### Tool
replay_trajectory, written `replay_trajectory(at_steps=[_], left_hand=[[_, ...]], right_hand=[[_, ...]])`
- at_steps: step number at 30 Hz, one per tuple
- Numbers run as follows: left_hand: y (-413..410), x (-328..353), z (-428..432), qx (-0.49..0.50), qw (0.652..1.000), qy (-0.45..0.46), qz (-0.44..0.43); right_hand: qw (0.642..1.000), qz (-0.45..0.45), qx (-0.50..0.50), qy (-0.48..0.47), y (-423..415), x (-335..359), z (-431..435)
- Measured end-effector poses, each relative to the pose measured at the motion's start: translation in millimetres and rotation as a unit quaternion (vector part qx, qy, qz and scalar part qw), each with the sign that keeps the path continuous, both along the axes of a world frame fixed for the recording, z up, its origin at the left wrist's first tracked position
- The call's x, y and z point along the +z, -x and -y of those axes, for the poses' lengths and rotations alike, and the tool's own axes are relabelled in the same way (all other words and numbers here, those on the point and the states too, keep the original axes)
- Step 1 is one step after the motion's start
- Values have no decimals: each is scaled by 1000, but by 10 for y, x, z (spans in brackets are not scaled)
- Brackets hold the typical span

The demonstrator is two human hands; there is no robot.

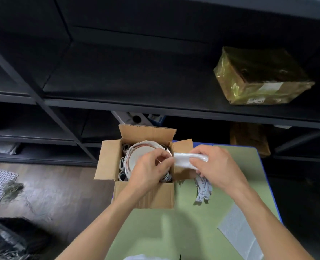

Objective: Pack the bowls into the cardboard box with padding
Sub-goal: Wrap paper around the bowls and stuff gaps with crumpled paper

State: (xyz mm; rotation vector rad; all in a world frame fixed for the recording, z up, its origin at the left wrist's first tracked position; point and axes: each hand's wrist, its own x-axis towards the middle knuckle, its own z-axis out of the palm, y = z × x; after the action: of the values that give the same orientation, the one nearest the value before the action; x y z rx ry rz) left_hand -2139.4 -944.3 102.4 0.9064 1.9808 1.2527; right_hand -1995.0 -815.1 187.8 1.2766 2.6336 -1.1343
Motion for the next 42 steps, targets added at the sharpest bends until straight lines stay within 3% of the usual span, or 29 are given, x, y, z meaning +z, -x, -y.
replay_trajectory(at_steps=[4,9,16,24,32,38,42], left_hand=[[31,-154,29,-52,985,55,-157],[-38,-295,-30,-67,976,75,-195],[-96,-387,1,2,981,23,-193],[-123,-418,39,21,981,65,-180],[-74,-447,55,20,985,56,-163],[-47,-410,41,37,988,62,-134],[-41,-379,39,29,994,54,-95]], right_hand=[[997,32,-33,-60,72,24,-36],[994,57,14,-90,231,-31,116],[985,114,38,-122,439,-104,227],[957,214,111,-160,826,-238,318],[931,238,156,-227,943,-383,357],[925,207,148,-283,886,-399,383],[911,245,180,-280,953,-503,407]])
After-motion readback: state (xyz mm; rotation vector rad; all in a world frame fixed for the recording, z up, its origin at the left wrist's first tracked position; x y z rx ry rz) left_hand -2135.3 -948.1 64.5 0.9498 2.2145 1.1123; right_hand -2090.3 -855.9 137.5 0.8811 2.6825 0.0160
